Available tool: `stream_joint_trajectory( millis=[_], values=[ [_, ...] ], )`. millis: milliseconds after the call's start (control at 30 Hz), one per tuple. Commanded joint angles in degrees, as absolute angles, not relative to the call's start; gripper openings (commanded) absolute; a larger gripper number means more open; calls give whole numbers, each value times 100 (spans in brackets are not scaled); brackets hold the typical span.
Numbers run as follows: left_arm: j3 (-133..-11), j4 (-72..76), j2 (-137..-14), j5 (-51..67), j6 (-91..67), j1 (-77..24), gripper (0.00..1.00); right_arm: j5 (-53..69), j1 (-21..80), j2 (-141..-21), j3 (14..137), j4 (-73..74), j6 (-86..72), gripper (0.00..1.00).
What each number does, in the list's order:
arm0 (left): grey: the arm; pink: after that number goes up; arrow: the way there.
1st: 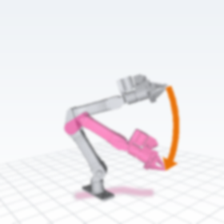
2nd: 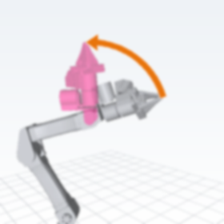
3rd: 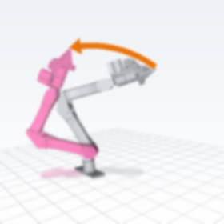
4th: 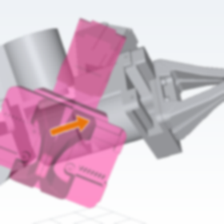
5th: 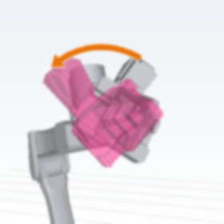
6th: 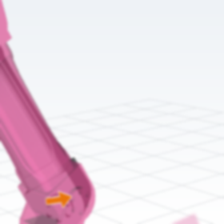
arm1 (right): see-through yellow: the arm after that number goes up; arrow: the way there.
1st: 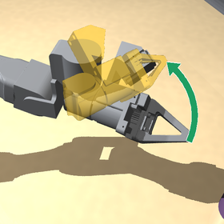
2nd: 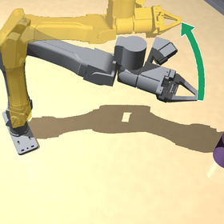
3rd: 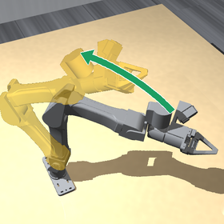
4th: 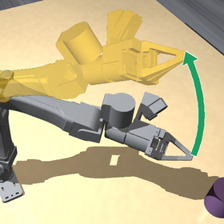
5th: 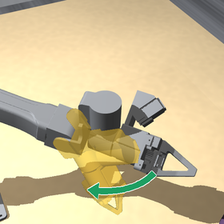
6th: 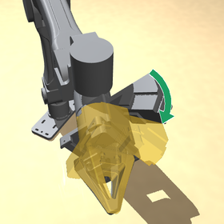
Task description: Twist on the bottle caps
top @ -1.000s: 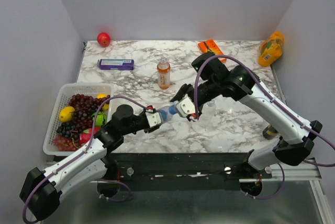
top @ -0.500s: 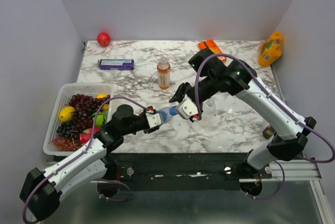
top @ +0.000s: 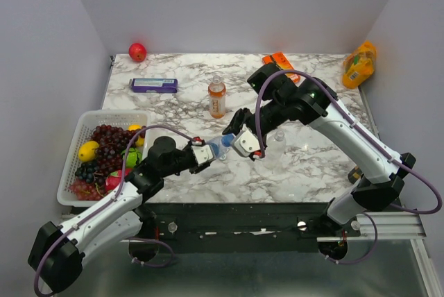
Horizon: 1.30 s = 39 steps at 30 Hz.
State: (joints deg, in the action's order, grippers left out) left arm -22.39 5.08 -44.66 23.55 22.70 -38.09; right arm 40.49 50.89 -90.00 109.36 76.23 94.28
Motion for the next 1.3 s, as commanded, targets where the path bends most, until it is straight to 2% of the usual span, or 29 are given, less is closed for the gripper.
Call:
stream_joint_trajectory(
  millis=[0,267,433,667,767,867,933,1100,1200,1267],
  values=[
    [-2399,844,-4544,2197,2161,-3735,0,4131,5106,-8982,10934,8736,9325,57],
    [-2373,844,-4430,2426,2610,-3735,0,4078,5089,-9061,10916,8657,9299,58],
    [-2373,852,-4395,2382,2549,-3735,0,4052,5080,-9114,10942,8666,9281,52],
    [-2373,1046,-4430,2233,2285,-3735,0,3999,5089,-9193,10951,8692,9290,51],
    [-2373,1063,-4430,2215,2268,-3735,0,3990,5089,-9211,10951,8701,9255,48],
    [-2364,1098,-4438,2171,2224,-3735,0,3938,5089,-9263,10969,8649,9062,40],
    [-2338,1151,-4438,2057,2189,-3735,0,3946,5054,-9342,11021,8535,8528,32],
    [-2311,1861,-4500,1180,1496,-3753,0,4148,4817,-10096,11547,8245,6537,23],
    [-2574,2065,-4692,-119,1117,-3928,0,4314,4650,-10651,12346,8209,5148,22],
    [-2759,2170,-4790,-997,1125,-4086,0,4420,4527,-11283,13195,8139,4320,16]
  ],
)
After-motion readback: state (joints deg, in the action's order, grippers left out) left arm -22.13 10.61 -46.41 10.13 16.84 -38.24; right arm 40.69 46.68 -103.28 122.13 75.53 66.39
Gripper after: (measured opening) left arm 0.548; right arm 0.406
